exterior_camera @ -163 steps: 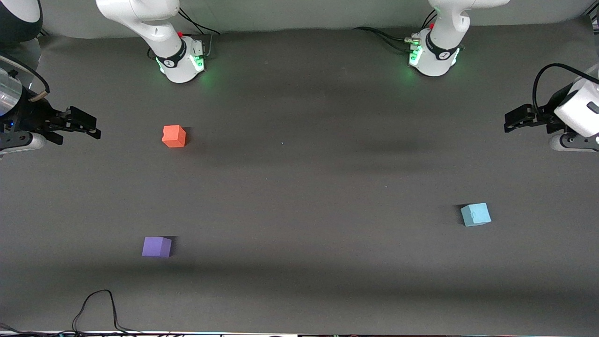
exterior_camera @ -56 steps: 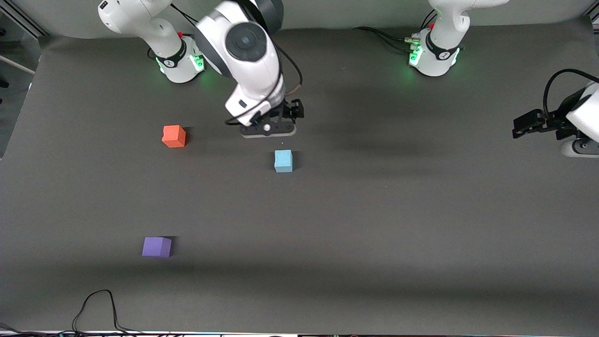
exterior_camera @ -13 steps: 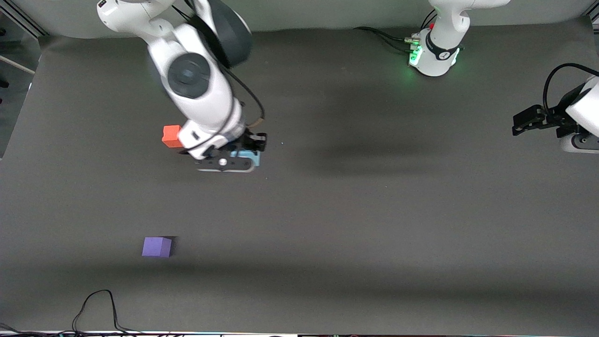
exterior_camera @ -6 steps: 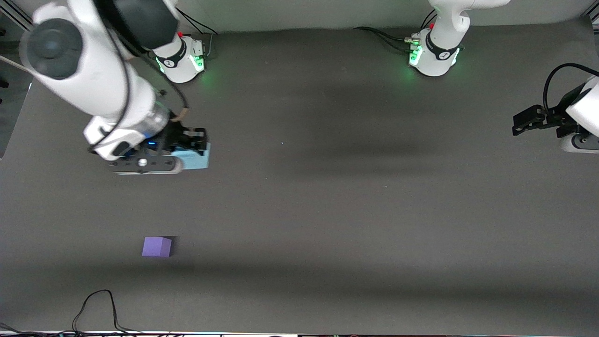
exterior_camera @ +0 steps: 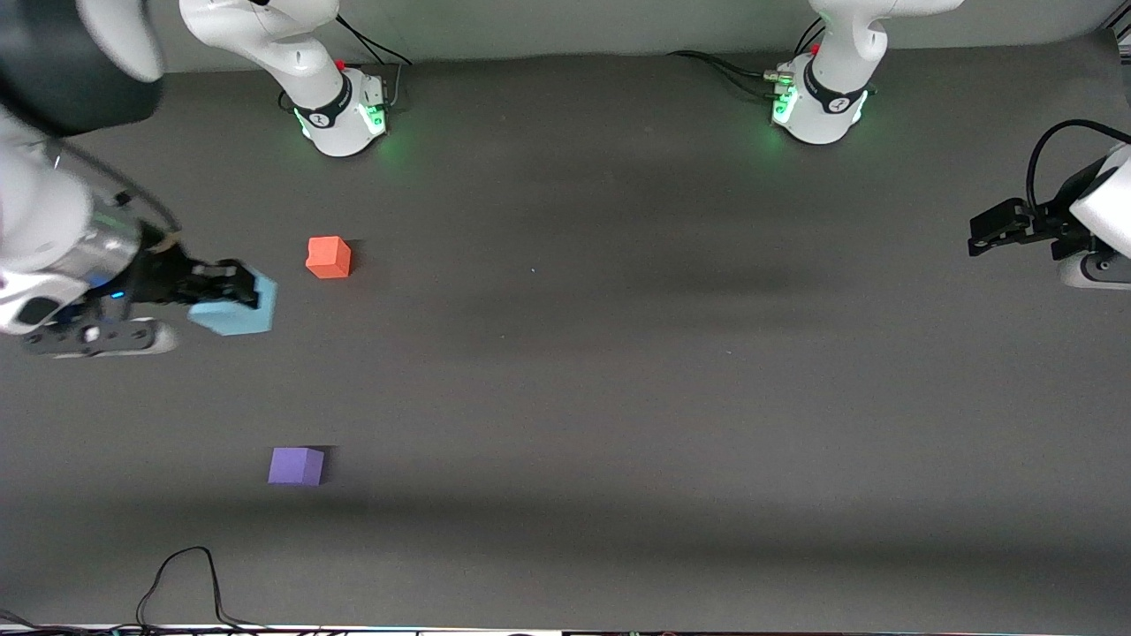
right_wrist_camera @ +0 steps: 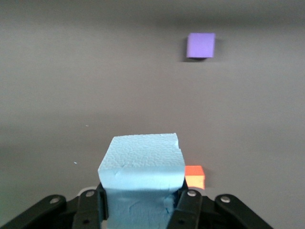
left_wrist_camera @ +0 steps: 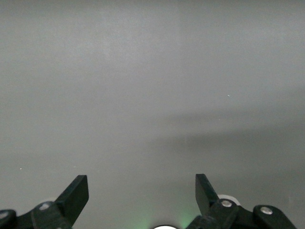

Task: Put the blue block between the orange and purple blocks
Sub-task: 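Carry the blue cube with the right gripper past the orange cube, then lower the blue cube between the orange and purple cubes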

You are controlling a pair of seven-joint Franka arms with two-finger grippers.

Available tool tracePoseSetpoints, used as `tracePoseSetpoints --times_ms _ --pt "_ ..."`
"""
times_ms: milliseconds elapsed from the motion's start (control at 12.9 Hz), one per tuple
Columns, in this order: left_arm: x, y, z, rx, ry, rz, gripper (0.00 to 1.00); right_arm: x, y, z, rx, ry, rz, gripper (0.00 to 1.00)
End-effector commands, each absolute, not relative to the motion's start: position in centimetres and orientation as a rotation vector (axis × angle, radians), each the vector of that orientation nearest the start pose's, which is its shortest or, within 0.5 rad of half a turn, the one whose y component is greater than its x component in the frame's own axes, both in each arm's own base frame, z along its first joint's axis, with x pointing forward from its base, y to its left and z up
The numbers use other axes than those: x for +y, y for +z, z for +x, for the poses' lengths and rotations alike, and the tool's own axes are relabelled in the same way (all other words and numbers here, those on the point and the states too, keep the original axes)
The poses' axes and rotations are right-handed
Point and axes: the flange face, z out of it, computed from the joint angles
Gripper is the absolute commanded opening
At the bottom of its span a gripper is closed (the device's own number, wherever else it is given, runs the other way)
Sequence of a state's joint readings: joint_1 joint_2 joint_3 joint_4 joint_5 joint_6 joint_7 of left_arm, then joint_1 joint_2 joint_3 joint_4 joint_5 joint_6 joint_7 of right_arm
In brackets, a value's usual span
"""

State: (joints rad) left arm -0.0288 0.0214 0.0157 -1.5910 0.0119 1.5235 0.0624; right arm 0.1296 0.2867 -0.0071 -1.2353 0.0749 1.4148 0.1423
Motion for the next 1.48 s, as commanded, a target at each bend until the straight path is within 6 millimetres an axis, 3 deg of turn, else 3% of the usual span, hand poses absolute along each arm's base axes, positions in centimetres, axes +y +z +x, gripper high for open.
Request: tracePoseSetpoints --times_ms 0,233,388,544,777,1165,1398 --pt "-0.5 60.0 54.9 0.139 0.145 -3.118 1.00 5.4 59.5 60.5 0.019 0.171 -3.039 0.47" --pt "-0.6 60.0 54.9 0.141 0.145 -3.118 1.00 4.1 58.8 59.7 -0.057 0.140 -3.036 0.47" --pt "-0.6 60.0 55.0 0.141 0.145 -3.118 1.00 3.9 56.8 59.6 -0.045 0.134 -3.042 0.47" --pt "-0.7 60.0 55.0 0.143 0.145 -3.118 1.00 4.1 53.6 58.7 -0.032 0.108 -3.055 0.47" --pt "-0.7 60.0 55.0 0.143 0.145 -3.118 1.00 4.2 46.7 57.7 -0.017 0.069 -3.063 0.47" --pt "-0.9 60.0 55.0 0.141 0.144 -3.117 1.00 3.3 31.9 55.3 -0.007 -0.045 -3.052 0.47" --pt "-0.8 59.9 55.0 0.136 0.144 -3.118 1.00 1.3 25.9 54.8 0.009 -0.020 -3.044 0.47"
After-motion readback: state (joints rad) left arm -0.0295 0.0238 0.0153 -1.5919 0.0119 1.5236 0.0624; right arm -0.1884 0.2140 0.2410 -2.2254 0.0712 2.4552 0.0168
